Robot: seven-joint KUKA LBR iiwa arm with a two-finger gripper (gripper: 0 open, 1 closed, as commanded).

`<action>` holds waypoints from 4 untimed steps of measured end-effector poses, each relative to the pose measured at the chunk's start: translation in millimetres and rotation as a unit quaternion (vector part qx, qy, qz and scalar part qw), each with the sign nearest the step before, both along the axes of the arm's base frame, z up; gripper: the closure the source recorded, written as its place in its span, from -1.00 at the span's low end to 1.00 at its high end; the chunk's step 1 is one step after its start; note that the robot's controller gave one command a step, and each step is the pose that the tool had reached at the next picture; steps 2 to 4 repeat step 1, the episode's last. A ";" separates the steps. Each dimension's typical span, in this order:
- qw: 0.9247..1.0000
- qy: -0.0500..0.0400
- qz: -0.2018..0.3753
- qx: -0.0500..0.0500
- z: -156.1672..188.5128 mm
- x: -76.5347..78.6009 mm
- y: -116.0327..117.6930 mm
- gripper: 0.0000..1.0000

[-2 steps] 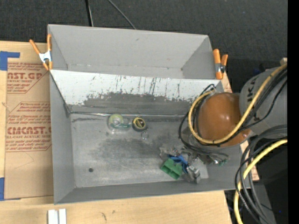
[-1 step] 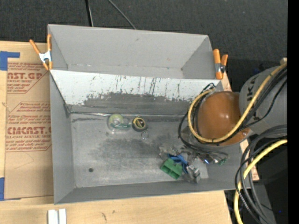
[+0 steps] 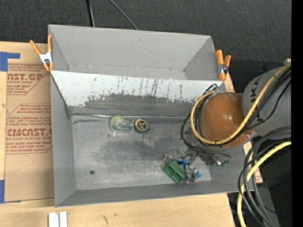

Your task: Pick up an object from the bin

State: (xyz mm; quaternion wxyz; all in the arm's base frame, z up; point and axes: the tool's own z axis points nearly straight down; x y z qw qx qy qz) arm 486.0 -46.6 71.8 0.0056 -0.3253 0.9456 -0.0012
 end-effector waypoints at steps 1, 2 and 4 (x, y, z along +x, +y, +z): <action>1.000 0.002 0.000 -0.001 85.6 2.0 0.9 1.00; 1.000 0.002 0.000 -0.001 85.6 2.0 0.9 1.00; 1.000 0.002 0.000 -0.001 85.6 2.0 0.9 1.00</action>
Offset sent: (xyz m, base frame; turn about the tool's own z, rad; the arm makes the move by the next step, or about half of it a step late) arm 0.0000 -0.0001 0.0816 0.0000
